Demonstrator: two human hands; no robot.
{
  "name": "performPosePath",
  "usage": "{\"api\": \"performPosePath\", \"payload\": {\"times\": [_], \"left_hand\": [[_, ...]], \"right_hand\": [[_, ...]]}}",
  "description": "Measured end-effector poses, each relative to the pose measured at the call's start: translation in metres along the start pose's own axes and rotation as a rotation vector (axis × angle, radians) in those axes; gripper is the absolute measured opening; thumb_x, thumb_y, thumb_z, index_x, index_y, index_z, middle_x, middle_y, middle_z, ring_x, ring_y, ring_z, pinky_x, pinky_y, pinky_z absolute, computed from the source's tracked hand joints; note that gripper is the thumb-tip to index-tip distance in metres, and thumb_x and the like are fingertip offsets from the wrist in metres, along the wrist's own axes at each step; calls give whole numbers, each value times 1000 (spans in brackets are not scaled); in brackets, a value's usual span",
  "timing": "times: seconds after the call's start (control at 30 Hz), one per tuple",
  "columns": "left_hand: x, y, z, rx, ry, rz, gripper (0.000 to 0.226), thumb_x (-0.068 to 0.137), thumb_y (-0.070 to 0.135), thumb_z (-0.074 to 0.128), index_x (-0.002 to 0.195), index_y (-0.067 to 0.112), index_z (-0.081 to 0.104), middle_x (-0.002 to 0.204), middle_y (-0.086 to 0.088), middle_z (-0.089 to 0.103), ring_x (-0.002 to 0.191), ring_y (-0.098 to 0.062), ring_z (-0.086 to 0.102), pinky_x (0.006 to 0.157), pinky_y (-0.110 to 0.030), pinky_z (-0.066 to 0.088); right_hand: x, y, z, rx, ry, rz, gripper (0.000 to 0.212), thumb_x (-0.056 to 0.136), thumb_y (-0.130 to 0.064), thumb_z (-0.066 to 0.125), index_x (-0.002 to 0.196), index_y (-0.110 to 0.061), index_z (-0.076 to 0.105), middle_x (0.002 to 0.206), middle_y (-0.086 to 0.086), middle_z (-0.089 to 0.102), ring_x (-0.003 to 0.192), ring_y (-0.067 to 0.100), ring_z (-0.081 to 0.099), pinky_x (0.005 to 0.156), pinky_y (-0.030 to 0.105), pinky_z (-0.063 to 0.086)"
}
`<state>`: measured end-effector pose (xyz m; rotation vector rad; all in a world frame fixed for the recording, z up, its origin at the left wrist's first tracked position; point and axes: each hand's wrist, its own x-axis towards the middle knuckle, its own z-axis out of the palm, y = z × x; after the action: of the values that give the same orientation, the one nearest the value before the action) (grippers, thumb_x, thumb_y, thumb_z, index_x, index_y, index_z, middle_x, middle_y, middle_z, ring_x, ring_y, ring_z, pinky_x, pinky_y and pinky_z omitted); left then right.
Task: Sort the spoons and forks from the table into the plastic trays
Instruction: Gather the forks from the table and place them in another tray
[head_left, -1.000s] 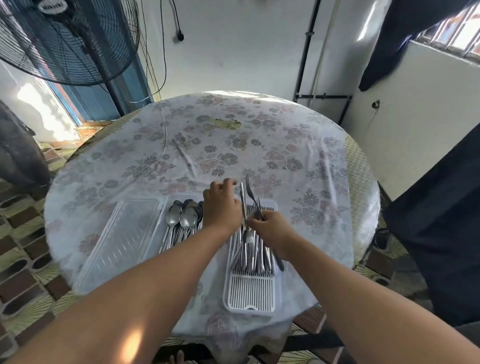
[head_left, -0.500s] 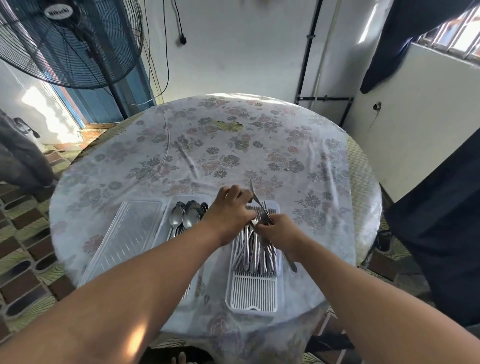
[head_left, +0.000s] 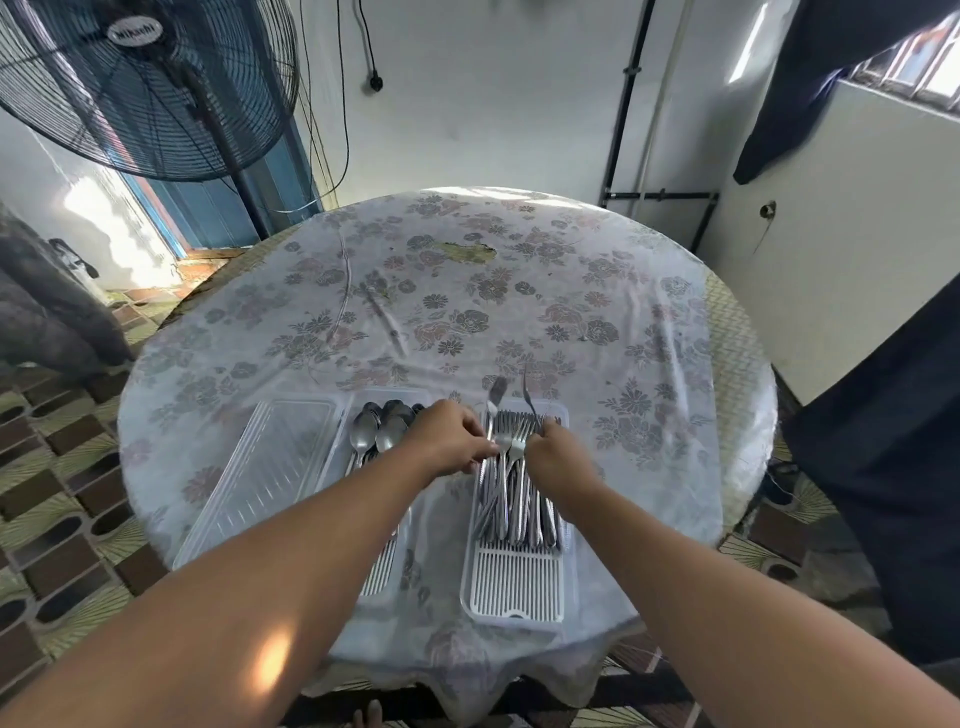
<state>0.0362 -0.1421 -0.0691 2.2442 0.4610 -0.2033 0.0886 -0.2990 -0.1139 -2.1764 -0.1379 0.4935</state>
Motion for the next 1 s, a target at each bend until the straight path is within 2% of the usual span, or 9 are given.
{"api": "performPosePath", "payload": {"times": [0.1,0.2,0.33,0.4,0.5,0.57,0.67,0.8,1.0], "left_hand": [[2,-3,27,-37,-1,-59,4,91,13,77,91,12,74,93,-7,76,77,-17,72,65,-29,59],[9,-18,55,187,67,-65,15,93,14,72,99,28,74,97,2,75,77,-14,70,70,-34,58],[10,-27,73,513,195,65,17,94,20,65,98,37,67,82,8,67,70,-15,62,64,-37,55],[4,-25,74,568,155,133,11,96,24,60,97,33,66,82,5,68,76,-20,65,75,-39,56],[-3,-20,68,666,87,176,15,97,25,56,103,30,68,103,-3,73,109,-28,62,107,-47,40],[-5,-18,64,765,65,196,21,99,28,55,115,31,67,119,-5,69,128,-32,50,112,-49,30],[-5,-23,63,859,104,283,35,97,32,55,132,29,59,128,1,63,130,-30,41,109,-47,27],[-5,-30,65,807,137,321,45,96,48,52,138,33,54,139,0,49,132,-30,34,116,-51,18],[-7,-33,66,780,110,325,39,99,59,43,131,43,58,142,3,50,135,-32,32,120,-58,6]], "right_hand": [[5,4,12,-43,-74,49,55,105,-27,40,153,-2,33,128,23,58,90,25,62,64,33,50],[14,12,19,-50,-128,112,82,95,-52,37,164,-16,9,153,28,37,121,42,59,99,57,54],[6,8,19,-100,-141,111,77,100,-39,33,165,-18,-3,167,26,8,143,47,37,117,61,34],[-5,6,16,-129,-155,106,70,105,-30,32,166,-23,-2,169,23,-1,149,47,27,122,57,25],[-18,4,16,-230,-182,42,72,103,-19,33,166,-29,-2,169,24,-2,146,47,32,116,52,33],[-21,5,19,-350,-178,-12,74,100,-16,35,166,-26,2,166,25,7,137,46,45,107,48,43],[-24,5,21,-474,-104,-110,65,100,-13,38,163,-15,22,151,24,34,124,40,56,96,43,52],[-20,6,14,-579,-18,-204,59,98,-7,47,156,-13,33,136,17,47,119,37,57,90,41,51],[-17,2,1,-700,-55,-215,19,95,1,55,112,-7,57,116,16,59,98,34,65,71,34,46]]}}
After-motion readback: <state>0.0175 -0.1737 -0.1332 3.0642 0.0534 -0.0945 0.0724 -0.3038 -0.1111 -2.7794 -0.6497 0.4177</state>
